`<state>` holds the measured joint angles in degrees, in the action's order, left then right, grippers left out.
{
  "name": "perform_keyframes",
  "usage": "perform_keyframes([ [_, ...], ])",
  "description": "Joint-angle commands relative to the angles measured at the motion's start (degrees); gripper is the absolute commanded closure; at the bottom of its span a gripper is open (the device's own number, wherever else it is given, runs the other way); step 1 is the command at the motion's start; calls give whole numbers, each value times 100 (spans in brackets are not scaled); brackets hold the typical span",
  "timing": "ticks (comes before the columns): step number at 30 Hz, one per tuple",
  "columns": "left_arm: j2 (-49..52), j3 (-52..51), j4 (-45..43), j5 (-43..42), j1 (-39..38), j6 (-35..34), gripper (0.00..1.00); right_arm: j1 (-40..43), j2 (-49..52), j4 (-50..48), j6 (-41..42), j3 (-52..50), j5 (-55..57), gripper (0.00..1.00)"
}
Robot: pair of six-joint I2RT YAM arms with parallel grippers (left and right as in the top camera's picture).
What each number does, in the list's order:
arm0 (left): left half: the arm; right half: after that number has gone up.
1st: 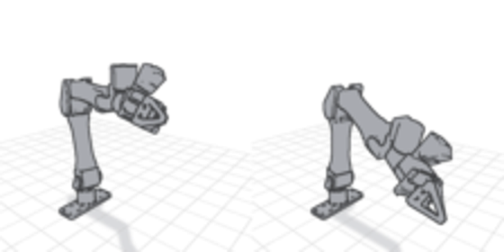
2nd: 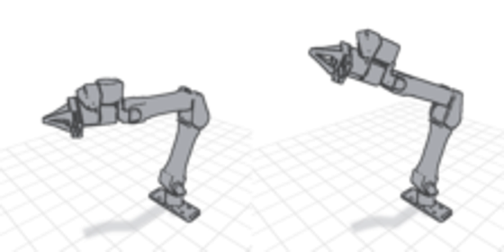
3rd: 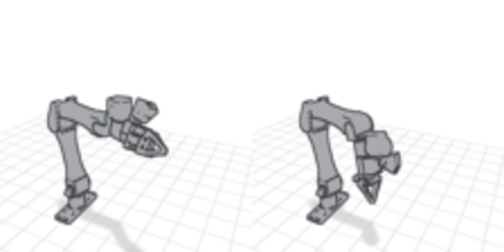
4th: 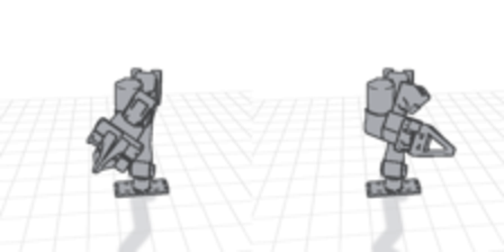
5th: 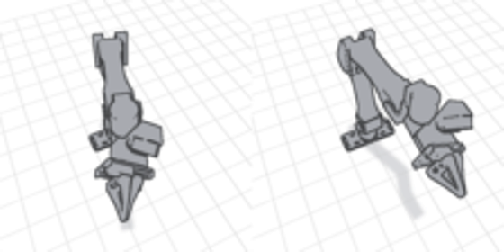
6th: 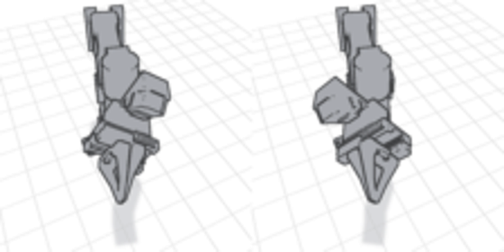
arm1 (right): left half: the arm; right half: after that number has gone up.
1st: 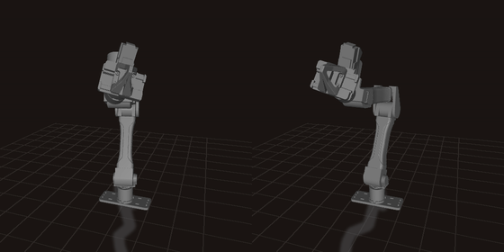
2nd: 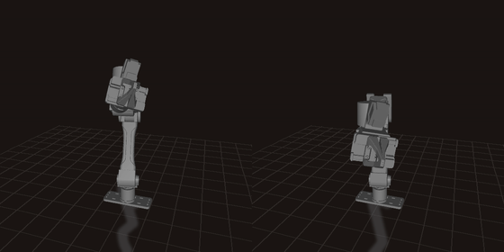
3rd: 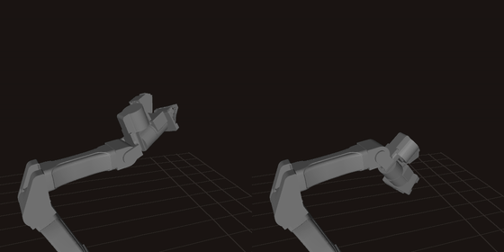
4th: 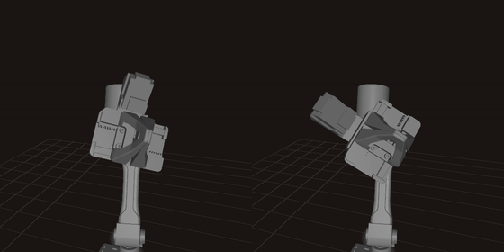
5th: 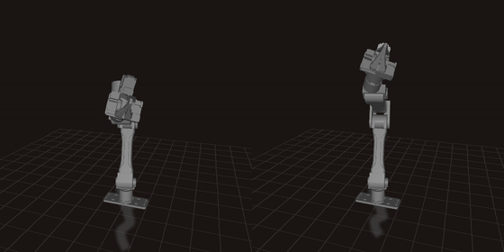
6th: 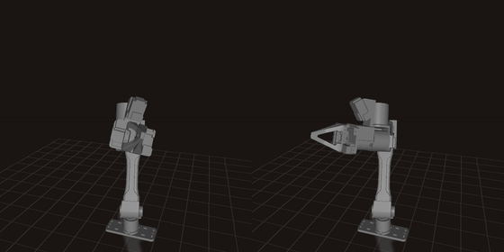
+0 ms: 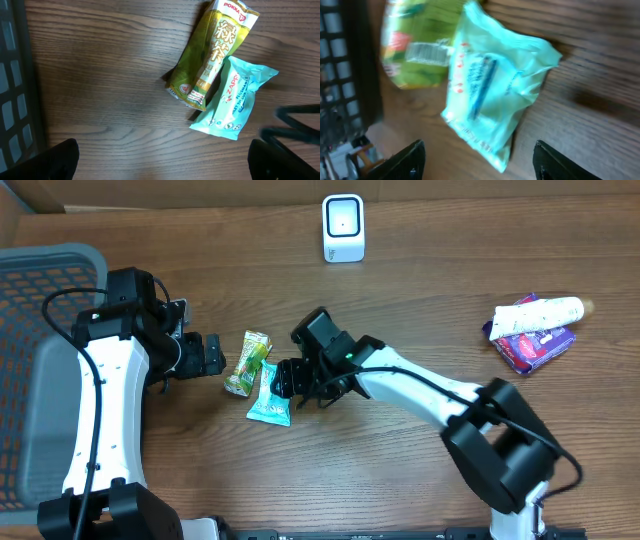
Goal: Scan the item barcode
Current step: 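Move the right gripper to the mint-green wipes pack and grasp it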
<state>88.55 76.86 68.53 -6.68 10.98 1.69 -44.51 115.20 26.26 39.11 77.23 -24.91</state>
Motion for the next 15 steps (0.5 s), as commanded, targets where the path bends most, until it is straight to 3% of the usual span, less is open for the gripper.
perform_keyframes([
  [1, 33, 37, -4, -37, 24, 92, 0, 20, 299, -109, 339, 28, -87, 34],
  [9, 33, 37, -4, -37, 24, 92, 0, -52, 511, -278, 503, 2, -61, 54],
  [15, 33, 37, -2, -37, 24, 92, 1, -243, 586, -426, 509, 2, 369, 56],
])
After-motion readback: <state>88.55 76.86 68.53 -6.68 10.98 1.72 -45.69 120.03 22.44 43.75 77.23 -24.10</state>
